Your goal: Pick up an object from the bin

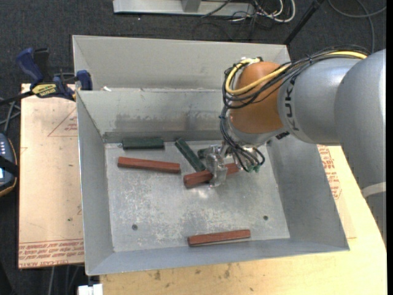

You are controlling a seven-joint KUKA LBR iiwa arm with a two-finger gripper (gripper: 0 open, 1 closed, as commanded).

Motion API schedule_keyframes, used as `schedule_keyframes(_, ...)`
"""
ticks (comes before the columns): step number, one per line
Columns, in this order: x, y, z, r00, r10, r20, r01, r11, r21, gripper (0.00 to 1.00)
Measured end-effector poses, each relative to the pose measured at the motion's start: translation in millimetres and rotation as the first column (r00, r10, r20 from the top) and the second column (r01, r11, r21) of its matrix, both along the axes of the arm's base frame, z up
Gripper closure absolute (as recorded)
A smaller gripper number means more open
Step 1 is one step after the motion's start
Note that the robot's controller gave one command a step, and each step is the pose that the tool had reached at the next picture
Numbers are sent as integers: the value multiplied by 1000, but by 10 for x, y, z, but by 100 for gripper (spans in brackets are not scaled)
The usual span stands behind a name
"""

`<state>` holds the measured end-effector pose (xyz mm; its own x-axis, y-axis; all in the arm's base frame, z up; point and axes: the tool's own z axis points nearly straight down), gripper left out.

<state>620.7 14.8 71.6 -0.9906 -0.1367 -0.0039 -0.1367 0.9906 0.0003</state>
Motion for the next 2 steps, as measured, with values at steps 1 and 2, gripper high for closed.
schedule_keyframes(1,0,0,0,1000,0,0,0,1000,0,100)
schedule_keyframes(2,-5,136,1369,999,-32,1,32,999,1,100)
